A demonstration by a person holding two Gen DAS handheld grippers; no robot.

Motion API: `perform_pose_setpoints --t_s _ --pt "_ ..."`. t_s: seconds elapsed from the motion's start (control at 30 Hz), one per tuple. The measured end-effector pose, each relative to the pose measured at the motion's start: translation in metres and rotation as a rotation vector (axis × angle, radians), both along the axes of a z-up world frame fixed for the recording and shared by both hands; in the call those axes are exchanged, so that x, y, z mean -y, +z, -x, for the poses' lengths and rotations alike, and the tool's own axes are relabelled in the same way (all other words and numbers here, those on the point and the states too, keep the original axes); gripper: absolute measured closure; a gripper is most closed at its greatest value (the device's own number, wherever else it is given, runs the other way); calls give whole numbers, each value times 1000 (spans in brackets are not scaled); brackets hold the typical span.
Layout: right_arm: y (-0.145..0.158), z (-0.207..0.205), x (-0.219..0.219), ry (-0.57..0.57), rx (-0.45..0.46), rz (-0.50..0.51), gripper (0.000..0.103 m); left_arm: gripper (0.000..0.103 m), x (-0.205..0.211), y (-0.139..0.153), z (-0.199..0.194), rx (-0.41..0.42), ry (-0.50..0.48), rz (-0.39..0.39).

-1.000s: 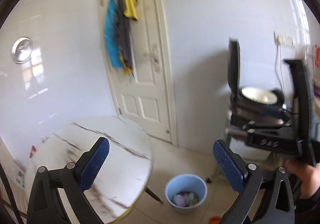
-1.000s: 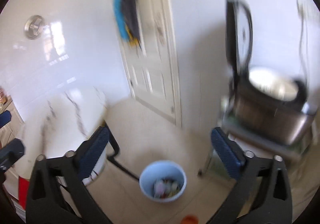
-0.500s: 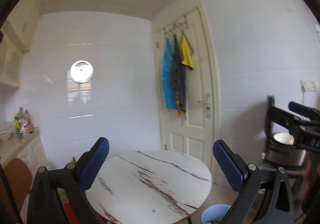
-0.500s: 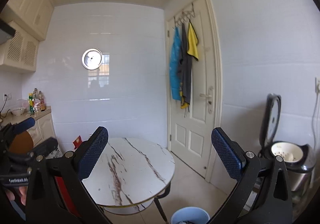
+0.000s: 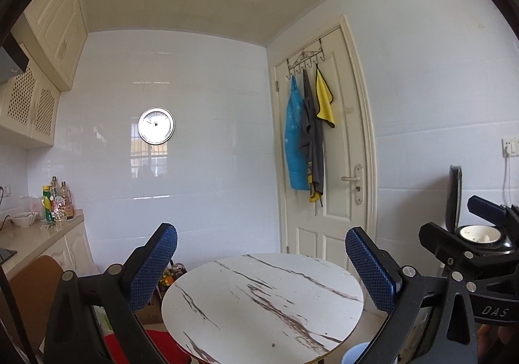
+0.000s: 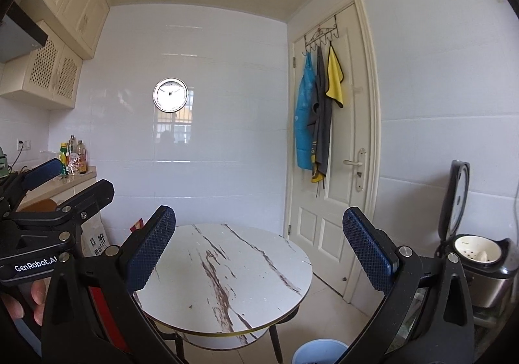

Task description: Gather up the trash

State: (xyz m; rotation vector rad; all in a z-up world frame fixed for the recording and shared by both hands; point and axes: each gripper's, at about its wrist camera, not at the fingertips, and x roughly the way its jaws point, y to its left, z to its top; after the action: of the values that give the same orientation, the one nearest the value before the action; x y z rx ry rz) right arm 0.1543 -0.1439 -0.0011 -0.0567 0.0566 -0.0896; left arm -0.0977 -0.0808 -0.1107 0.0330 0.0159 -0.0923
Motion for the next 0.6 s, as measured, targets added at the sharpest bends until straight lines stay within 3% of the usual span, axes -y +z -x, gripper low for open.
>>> perform_pose_setpoints --t_s 0.2,0.4,0.6 --pt "0 1 0 11 -4 2 0 0 7 5 -8 -22 4 -12" --pt "-1 1 -2 13 -7 6 0 1 18 32 -67 -37 7 -17" --pt "-3 1 1 11 -12 1 0 1 22 45 -88 -43 6 -16"
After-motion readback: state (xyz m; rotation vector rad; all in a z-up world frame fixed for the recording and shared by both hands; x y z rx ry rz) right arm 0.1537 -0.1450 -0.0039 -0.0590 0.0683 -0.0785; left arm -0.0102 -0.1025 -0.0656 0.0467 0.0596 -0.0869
